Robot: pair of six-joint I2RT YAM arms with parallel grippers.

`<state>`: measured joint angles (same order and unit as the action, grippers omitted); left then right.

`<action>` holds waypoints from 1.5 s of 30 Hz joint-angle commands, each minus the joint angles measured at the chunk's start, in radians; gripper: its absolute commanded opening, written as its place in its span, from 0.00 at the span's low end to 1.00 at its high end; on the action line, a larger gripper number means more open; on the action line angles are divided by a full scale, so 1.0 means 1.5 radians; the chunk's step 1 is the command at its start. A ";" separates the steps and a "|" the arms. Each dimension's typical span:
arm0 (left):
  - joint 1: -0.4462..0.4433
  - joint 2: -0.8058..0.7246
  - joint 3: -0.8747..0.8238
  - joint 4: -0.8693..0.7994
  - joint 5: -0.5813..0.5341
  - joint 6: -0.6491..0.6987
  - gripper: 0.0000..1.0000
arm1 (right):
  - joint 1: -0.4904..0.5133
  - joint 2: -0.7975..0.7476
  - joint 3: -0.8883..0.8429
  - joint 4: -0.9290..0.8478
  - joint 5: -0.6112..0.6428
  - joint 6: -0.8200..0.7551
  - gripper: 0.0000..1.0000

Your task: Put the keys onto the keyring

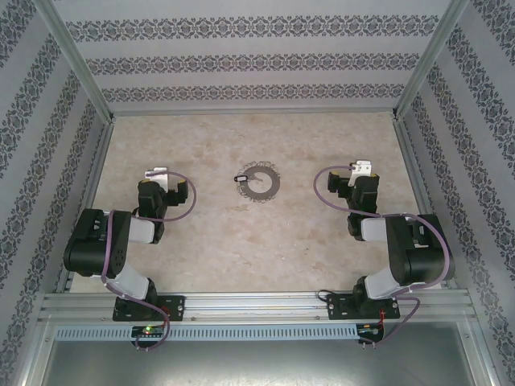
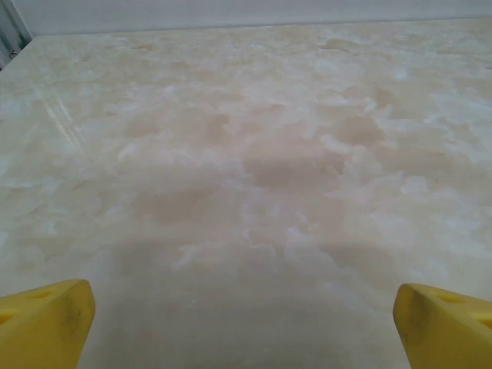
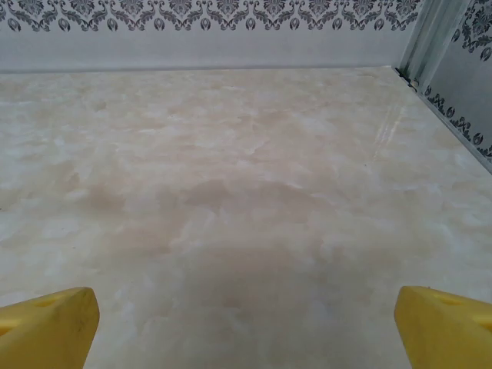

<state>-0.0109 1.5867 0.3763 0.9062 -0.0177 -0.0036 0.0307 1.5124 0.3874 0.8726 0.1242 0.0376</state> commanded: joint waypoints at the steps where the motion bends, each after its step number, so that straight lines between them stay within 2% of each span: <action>1: 0.004 -0.001 0.008 0.017 0.010 0.007 1.00 | 0.003 -0.001 -0.007 0.023 0.012 0.003 0.98; 45: 0.005 -0.001 0.011 0.013 0.013 0.005 1.00 | -0.002 -0.002 -0.007 0.021 -0.002 0.005 0.98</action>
<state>-0.0109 1.5867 0.3763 0.9062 -0.0071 -0.0040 0.0299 1.5124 0.3874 0.8726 0.1234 0.0380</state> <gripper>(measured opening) 0.998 0.980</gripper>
